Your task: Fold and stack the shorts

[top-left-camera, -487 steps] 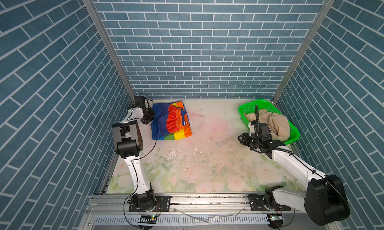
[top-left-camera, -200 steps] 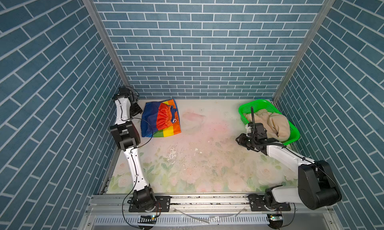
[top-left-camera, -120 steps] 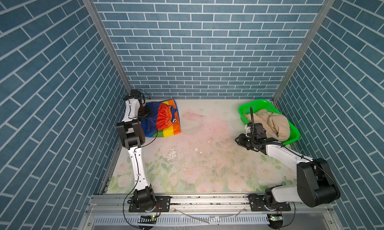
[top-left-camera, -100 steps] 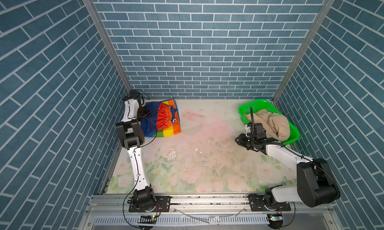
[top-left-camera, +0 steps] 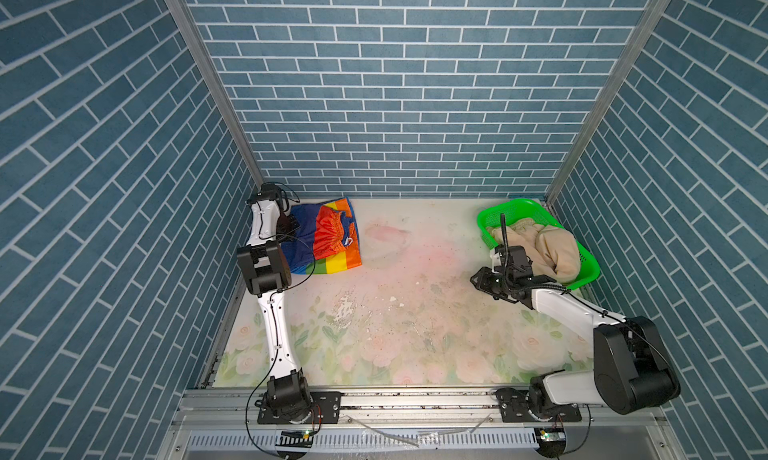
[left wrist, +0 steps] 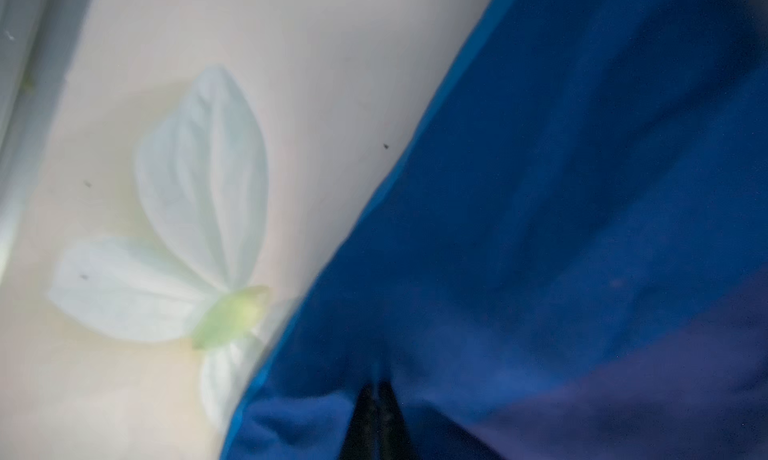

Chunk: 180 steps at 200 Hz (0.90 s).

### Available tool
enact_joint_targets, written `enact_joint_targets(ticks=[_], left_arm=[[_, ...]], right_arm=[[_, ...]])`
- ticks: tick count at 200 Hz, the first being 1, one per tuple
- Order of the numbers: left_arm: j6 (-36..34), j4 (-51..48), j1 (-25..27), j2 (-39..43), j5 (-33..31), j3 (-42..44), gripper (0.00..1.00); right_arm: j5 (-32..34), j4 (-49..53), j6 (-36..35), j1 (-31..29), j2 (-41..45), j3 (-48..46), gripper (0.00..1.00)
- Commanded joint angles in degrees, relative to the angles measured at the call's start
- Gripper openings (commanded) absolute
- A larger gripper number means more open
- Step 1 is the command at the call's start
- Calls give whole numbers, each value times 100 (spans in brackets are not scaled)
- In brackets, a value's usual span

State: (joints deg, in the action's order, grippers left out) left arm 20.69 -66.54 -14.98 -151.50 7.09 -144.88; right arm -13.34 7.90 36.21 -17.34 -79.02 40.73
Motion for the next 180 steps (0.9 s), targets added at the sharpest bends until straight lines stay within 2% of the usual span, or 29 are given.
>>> enact_joint_targets(ticks=[1,28,100,110,127,133,148,180], left_arm=[[-30,-355,-5,-66,-324,-202,0],[-39,-455,-13,96,-703,-166,0],[145,-500,-13,359,-772,172,0],[133,-463,-20,412,-741,266,14],[109,-371,-22,511,-781,468,48],[109,-320,-22,562,-813,582,55],[126,-224,-17,683,-863,855,62],[154,196,-16,922,-660,1595,64]], right_arm=[[93,-25,107,29,124,7,36],[102,-17,92,32,133,-12,36],[196,37,60,56,338,-144,36],[196,29,61,56,352,-156,36],[161,-14,70,64,326,-168,36],[149,-37,79,58,305,-177,36],[119,-93,97,64,283,-201,36],[85,-174,122,64,239,-241,36]])
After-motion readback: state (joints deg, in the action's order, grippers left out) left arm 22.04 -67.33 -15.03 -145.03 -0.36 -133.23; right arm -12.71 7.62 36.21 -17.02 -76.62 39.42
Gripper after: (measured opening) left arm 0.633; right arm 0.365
